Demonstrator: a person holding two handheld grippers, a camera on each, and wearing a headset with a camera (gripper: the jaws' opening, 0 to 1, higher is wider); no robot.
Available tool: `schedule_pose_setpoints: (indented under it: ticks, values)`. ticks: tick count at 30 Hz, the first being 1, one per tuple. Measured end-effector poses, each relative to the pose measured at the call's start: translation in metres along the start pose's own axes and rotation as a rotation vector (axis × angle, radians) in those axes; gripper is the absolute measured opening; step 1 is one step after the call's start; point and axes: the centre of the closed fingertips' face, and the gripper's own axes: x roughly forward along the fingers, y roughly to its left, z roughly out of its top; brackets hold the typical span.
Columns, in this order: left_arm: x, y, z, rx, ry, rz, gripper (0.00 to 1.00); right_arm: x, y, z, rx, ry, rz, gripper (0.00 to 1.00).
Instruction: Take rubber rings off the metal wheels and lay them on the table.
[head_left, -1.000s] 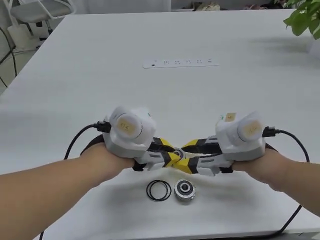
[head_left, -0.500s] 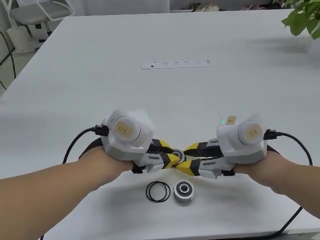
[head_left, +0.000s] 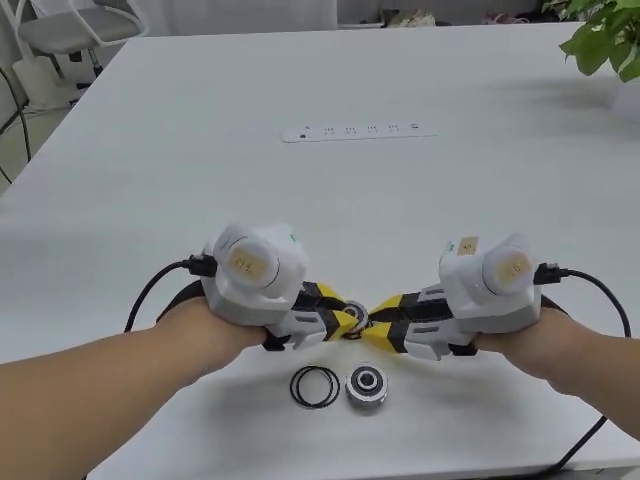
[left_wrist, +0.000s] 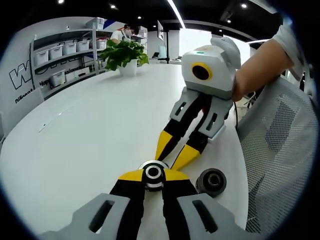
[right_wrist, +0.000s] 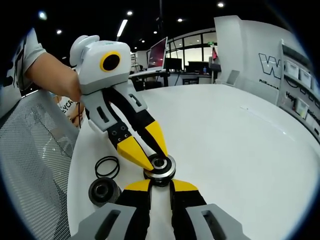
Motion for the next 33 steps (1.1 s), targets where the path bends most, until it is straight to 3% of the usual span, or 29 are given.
schedule_pose_setpoints:
  ticks: [13,24,33]
  values:
    - [0.0,0.0,0.0,-0.003,-0.004,0.003,0.07,0.0,0.001,0.001,0.047,0.001,0.011,0.14]
    - [0.0,0.001,0.0,-0.006,-0.007,0.007,0.08,0.009,0.002,0.011,0.043,-0.027,-0.001,0.34]
    - [0.0,0.0,0.0,-0.005,-0.008,0.009,0.07,0.007,0.003,0.01,0.036,-0.023,-0.008,0.24]
